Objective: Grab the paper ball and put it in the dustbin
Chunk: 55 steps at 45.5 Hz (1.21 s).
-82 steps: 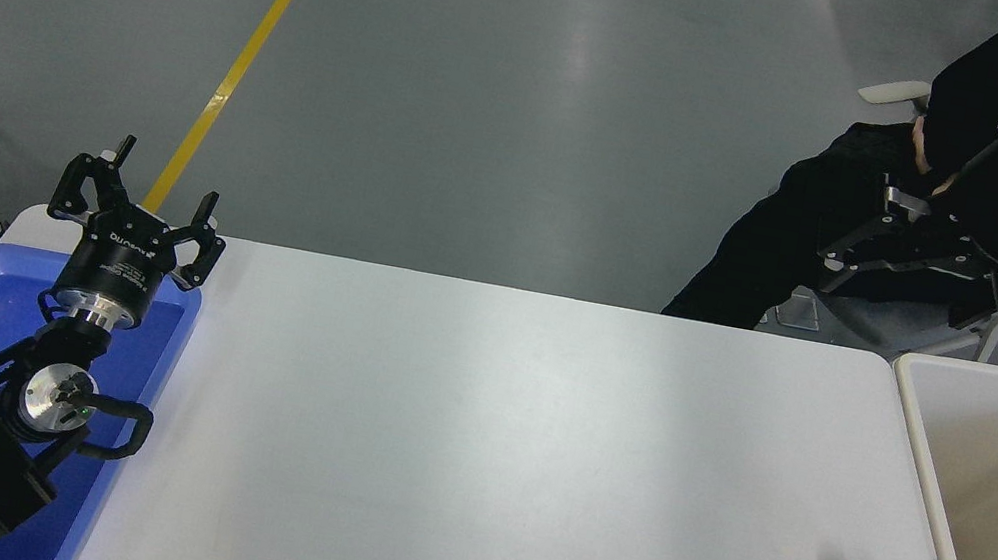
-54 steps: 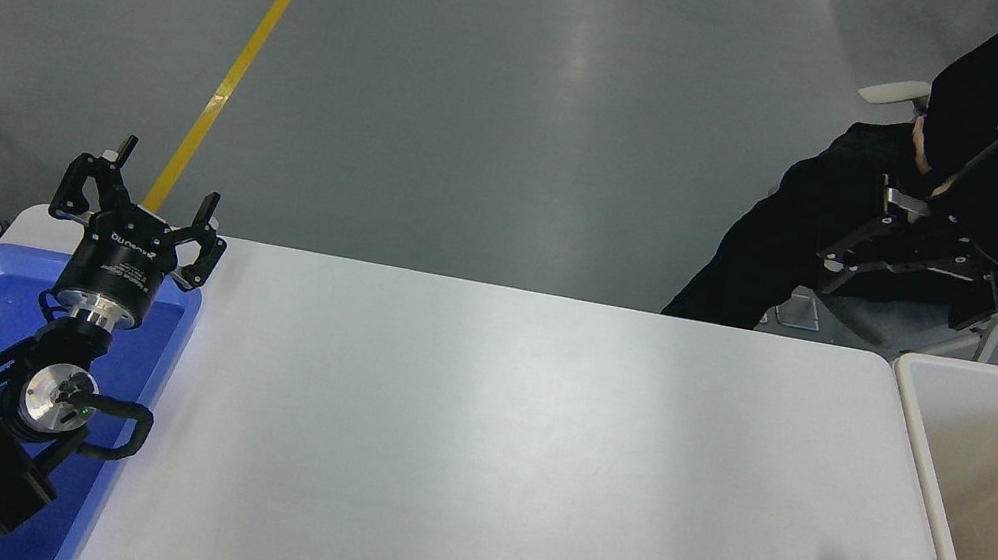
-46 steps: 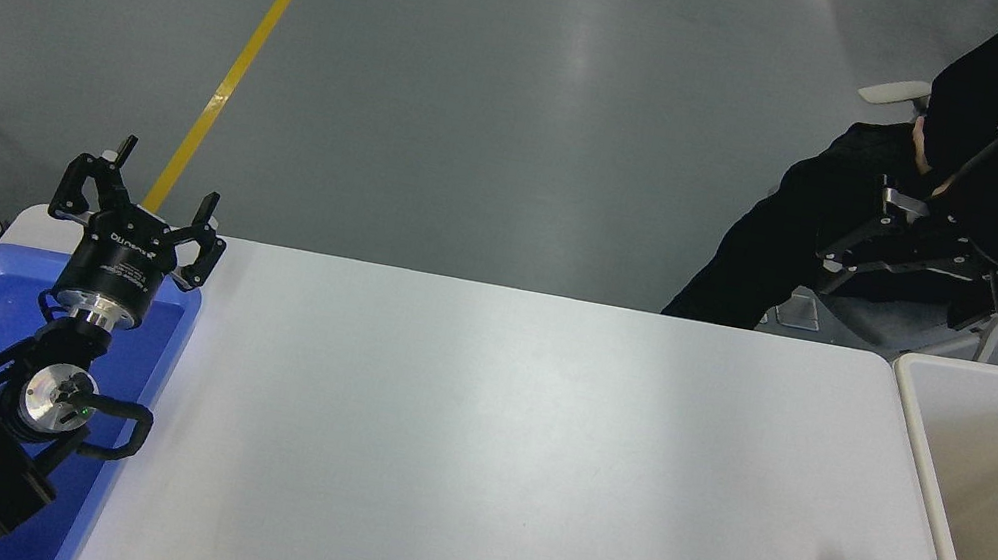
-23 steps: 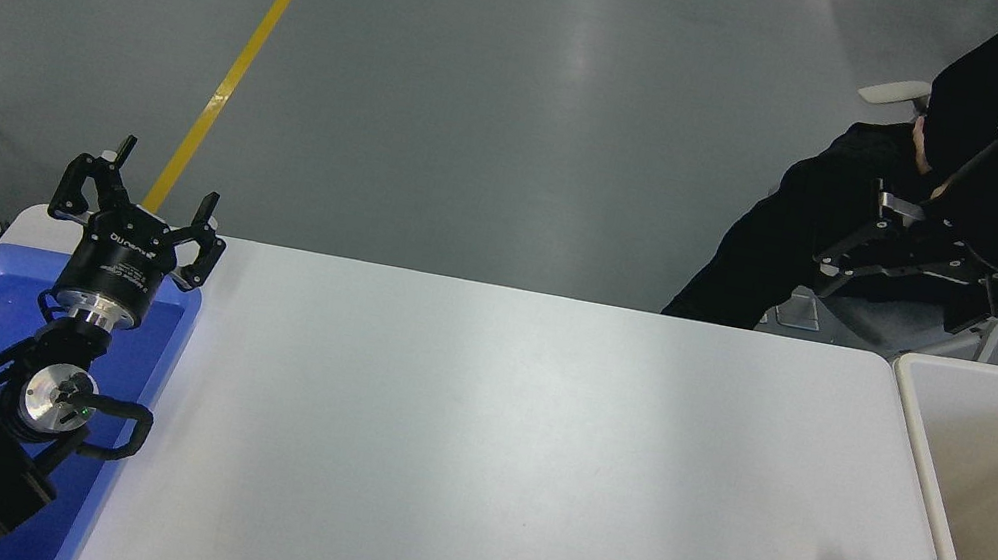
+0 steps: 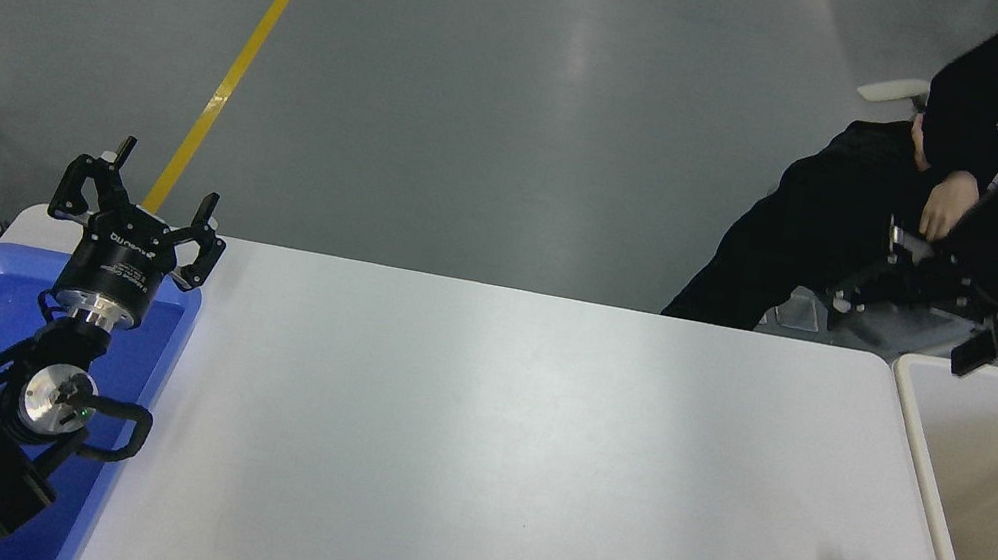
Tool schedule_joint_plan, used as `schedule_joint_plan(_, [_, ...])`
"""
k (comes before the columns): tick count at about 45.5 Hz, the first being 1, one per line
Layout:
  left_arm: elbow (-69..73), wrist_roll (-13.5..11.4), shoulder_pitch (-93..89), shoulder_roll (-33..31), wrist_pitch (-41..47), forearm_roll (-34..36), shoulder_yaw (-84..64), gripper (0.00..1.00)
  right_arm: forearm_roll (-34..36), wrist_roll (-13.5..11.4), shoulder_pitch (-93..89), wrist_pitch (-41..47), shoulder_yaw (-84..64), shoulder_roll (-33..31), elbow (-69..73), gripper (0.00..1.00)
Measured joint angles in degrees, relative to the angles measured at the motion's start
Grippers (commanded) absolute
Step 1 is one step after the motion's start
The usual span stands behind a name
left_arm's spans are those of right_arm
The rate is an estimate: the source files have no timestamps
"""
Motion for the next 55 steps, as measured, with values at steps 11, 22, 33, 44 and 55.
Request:
schedule_joint_plan(11, [0.0,0.0,0.0,0.1,0.1,0.0,0.0,0.98,-4.9,0.0,-9.8,-9.3,-0.1,-3.8,-4.8,1.00])
schedule_joint_plan(22, [0.0,-0.1,0.0,0.0,0.1,0.0,0.0,0.98,-13.5,0.0,-17.2,-12.4,0.4,-6.1,-5.9,1.00])
schedule_joint_plan(33, [0.0,-0.1,0.1,0.0,0.1,-0.1,0.0,0.98,-16.8,0.0,-27.1,-14.7,6.0,-7.2,-6.6,1.00])
schedule_joint_plan(44, [0.0,-0.1,0.1,0.0,0.1,-0.1,0.0,0.98,-17.7,0.0,-35.5,-20.5,11.6,-7.5,-7.8,1.00])
schedule_joint_plan(55, [0.0,-0.1,0.1,0.0,0.1,-0.1,0.0,0.98,-18.6,0.0,-44.1,-24.6,14.5,-6.8,-11.8,1.00])
